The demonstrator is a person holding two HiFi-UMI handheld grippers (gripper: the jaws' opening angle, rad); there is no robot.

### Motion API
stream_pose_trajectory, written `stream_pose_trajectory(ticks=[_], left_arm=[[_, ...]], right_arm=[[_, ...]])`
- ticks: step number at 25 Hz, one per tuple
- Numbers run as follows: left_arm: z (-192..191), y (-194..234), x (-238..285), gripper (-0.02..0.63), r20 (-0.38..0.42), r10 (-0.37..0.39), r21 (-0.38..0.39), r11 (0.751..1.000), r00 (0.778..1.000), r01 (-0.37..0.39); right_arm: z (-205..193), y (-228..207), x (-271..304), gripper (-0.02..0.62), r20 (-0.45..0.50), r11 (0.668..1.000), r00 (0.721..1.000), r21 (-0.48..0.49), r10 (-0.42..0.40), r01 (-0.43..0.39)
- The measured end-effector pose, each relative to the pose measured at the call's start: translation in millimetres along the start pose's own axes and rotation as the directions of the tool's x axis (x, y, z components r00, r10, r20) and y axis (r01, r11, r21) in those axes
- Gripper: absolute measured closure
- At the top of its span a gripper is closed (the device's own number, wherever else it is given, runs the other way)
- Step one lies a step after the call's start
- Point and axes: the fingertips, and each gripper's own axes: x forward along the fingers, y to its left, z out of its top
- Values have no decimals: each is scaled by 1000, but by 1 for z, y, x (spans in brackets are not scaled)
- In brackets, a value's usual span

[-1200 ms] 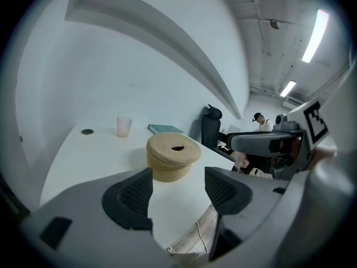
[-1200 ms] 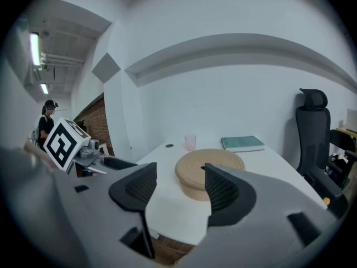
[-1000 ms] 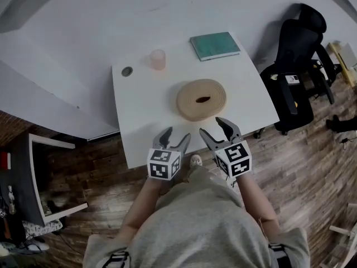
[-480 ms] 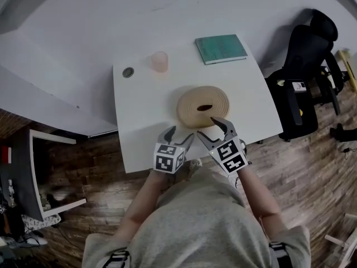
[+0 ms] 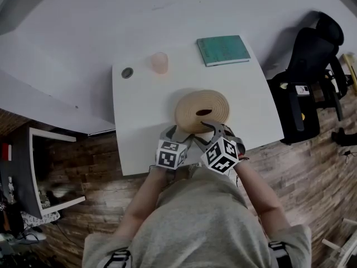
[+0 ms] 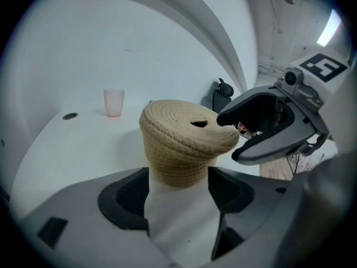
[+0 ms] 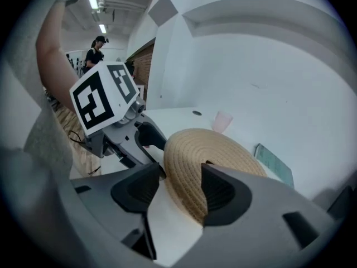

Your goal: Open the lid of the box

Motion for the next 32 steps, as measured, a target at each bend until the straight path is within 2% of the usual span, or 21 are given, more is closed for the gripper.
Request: stream_pose_trajectory(ticks=[6, 11, 19, 25, 32], left_arm=[[-2, 3, 12, 304, -4, 13, 17, 1000, 1000, -13], [0, 3, 15, 304, -5, 5, 19, 1000, 1000, -5], [1, 5, 15, 304, -4, -1, 4, 1000, 1000, 1], [1, 4, 16, 304, -8, -4, 0, 1000, 1000, 4], [-1, 5, 15, 305, -11, 6, 3, 1000, 1000, -6]], right_arm=[[0, 5, 13, 380, -25, 988, 1000, -153, 18, -22], [0, 5, 22, 397, -33, 971, 999, -235, 29, -36], [1, 5, 24, 403, -20, 967, 999, -251, 35, -39], [1, 8, 22, 433, -33, 955, 999, -293, 39, -47], [9, 7, 10, 453, -16, 956, 999, -290, 52, -55]])
